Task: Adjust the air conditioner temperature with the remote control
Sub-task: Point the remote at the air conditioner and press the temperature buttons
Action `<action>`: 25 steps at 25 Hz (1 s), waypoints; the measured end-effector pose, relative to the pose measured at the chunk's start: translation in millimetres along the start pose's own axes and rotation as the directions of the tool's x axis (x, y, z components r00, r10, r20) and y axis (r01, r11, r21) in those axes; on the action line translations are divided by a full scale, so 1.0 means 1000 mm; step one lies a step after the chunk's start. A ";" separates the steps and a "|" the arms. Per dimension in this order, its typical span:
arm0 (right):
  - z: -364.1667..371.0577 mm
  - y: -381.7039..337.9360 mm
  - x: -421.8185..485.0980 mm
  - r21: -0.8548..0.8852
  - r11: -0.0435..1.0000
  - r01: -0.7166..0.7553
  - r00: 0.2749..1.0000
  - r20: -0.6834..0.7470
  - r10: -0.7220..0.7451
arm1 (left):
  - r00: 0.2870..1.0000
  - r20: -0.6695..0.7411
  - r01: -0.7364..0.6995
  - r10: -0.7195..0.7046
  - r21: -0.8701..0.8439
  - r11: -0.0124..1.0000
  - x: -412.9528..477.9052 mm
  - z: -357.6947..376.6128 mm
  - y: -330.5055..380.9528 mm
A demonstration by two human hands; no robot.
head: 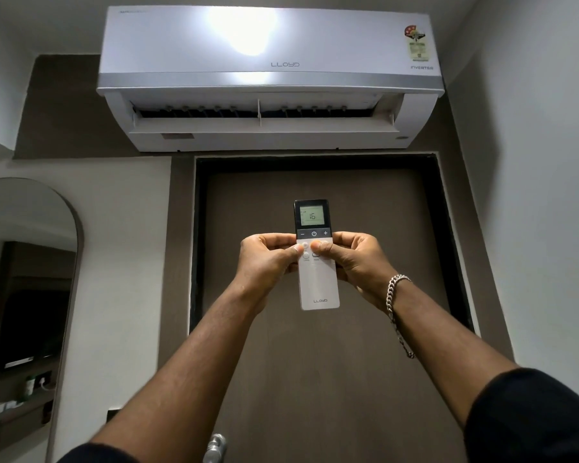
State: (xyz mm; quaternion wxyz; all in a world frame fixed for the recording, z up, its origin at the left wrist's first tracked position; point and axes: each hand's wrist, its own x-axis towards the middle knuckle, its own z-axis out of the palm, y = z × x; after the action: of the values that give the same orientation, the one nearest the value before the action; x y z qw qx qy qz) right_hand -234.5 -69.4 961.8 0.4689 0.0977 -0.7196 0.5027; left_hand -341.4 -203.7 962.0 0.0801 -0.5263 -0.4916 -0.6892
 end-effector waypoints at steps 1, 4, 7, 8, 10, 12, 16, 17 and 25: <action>0.000 0.000 0.000 0.002 1.000 0.004 1.000 0.003 -0.004 | 1.000 -0.001 0.002 -0.002 0.003 1.000 0.000 0.000 0.001; 0.001 0.000 -0.001 0.032 0.999 0.003 1.000 -0.006 -0.003 | 0.999 -0.037 0.016 -0.015 0.011 1.000 0.001 0.001 0.002; 0.004 0.000 -0.003 0.019 1.000 -0.018 1.000 -0.009 0.018 | 0.996 -0.085 0.014 -0.011 0.037 0.999 0.001 0.003 0.003; 0.005 0.001 -0.004 0.009 1.000 -0.022 1.000 -0.009 0.022 | 0.996 -0.090 0.012 -0.007 0.052 0.999 0.002 0.003 0.003; 0.005 0.002 -0.004 0.012 0.999 -0.037 0.999 -0.024 0.038 | 0.996 -0.088 0.010 -0.004 0.069 0.998 0.001 0.004 0.003; 0.007 0.001 -0.005 0.042 0.997 -0.058 0.997 -0.053 0.060 | 0.996 -0.093 0.008 -0.002 0.071 0.997 0.000 0.006 0.004; 0.008 -0.005 -0.006 0.020 0.996 -0.081 0.992 -0.096 0.083 | 0.995 -0.098 0.005 0.000 0.058 0.998 0.000 0.009 0.006; 0.008 -0.007 -0.007 0.019 0.997 -0.080 0.992 -0.101 0.081 | 0.995 -0.096 0.003 0.003 0.057 0.998 0.000 0.009 0.007; 0.009 -0.016 -0.010 -0.007 0.996 -0.086 0.990 -0.116 0.085 | 0.998 -0.067 -0.003 0.007 0.056 0.998 -0.003 0.009 0.010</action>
State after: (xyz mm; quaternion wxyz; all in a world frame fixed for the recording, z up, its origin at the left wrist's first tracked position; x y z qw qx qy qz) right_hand -224.6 -87.4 963.6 0.4885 0.0345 -0.6977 0.5228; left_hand -327.9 -203.4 965.1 0.1131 -0.5015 -0.5066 -0.6921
